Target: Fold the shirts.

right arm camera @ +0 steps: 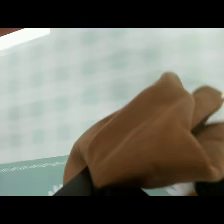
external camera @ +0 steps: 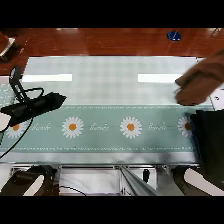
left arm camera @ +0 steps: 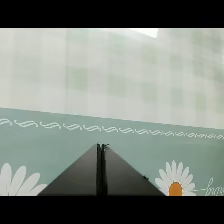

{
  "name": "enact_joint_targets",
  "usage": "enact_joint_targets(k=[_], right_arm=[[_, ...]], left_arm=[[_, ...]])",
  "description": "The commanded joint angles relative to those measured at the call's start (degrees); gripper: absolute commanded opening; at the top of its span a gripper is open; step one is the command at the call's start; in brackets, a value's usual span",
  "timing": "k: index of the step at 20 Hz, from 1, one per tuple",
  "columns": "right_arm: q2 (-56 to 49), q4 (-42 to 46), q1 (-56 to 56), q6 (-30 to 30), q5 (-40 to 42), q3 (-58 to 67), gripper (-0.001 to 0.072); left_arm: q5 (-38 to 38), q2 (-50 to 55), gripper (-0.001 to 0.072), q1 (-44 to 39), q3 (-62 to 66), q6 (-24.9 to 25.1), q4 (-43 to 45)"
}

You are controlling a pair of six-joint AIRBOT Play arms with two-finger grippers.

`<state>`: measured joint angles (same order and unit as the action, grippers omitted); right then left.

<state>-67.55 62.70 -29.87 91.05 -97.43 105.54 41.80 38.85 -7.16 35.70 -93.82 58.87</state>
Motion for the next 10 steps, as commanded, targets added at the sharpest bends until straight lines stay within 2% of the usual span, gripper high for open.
enact_joint_targets(k=[1,4,6,8,10], right_arm=[[0.9,4.9,-12.55,1.73,-9.03,0.22,0.002],[4.94,9.2,-18.29,2.47,-9.11,-4.63,0.0019],[9.53,20.15,-20.9,0.5,-9.11,-12.7,0.0019],[14.53,31.3,-24.3,1.09,-9.05,-22.95,0.0019],[19.3,35.85,-28.41,1.92,-8.96,-32.61,0.002]], left_arm=[[-1.68,0.04,0.0027,0.0,-0.02,0.09,0.0],[-3.48,0.04,0.0027,-0.02,-0.02,0.09,0.0],[-3.91,0.04,0.0027,-0.02,-0.02,0.09,0.0],[-3.91,0.04,0.0027,-0.02,-0.02,0.09,0.0],[-3.98,0.09,0.0027,0.0,-0.02,0.09,0.02]])
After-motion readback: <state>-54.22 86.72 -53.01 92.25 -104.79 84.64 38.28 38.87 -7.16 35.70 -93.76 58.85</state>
